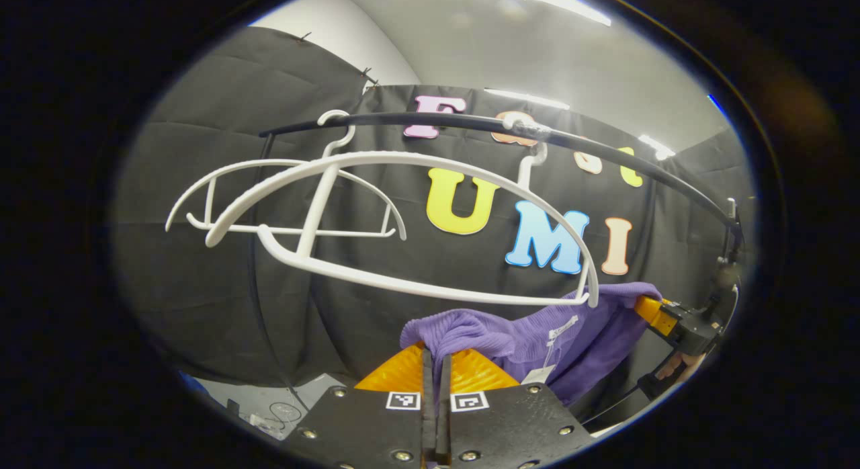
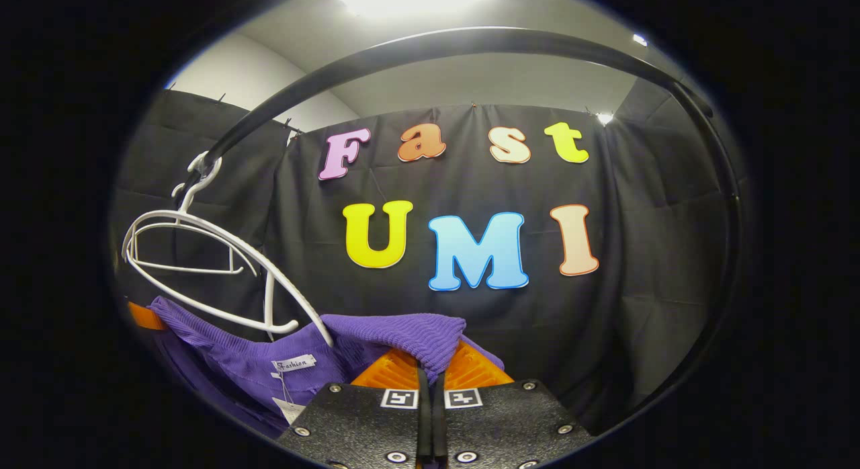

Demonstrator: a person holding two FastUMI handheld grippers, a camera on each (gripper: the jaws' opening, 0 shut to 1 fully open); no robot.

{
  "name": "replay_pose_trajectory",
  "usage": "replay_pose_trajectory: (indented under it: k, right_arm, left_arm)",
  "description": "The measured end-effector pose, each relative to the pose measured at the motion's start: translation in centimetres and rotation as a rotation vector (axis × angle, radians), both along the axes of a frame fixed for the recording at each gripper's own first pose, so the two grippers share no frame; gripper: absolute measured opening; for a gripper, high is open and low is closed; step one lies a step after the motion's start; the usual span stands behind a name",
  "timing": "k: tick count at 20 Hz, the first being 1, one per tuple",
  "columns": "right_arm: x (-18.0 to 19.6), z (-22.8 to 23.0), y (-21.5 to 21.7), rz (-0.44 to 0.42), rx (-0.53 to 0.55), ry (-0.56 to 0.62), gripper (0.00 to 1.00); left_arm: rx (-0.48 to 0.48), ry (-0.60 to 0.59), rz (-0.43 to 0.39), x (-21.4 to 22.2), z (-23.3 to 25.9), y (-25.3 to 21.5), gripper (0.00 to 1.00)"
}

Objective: Grasp the clothes on the hanger with both hands and then place them into the laundry hamper below.

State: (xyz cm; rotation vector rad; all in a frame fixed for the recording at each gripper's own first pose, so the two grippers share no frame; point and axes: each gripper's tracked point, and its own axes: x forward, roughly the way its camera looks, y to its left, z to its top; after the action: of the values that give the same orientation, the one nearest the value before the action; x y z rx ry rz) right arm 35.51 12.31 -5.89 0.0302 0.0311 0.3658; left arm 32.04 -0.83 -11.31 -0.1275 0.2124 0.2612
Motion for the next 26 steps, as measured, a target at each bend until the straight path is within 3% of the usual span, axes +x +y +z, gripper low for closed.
replay_pose_trajectory:
  k: [5, 14, 25, 26]
  right_arm:
    - [-1.5, -2.4, -1.3, 0.004, 0.005, 0.070, 0.00]
    - [-8.0, -5.4, -3.5, -0.054, -0.001, 0.193, 0.00]
    - [-23.5, -4.7, -3.6, -0.244, -0.024, 0.251, 0.00]
    - [-25.1, -4.5, -3.4, -0.255, -0.023, 0.251, 0.00]
  left_arm:
    - [-0.009, 0.046, -0.003, -1.2, -1.9, -1.6, 0.01]
    - [-0.011, 0.111, -0.063, -5.3, -3.3, -1.9, 0.01]
    - [-0.050, 0.099, -0.292, -14.0, -2.8, 0.1, 0.01]
    - [-0.054, 0.097, -0.303, -15.0, -3.0, 0.6, 0.07]
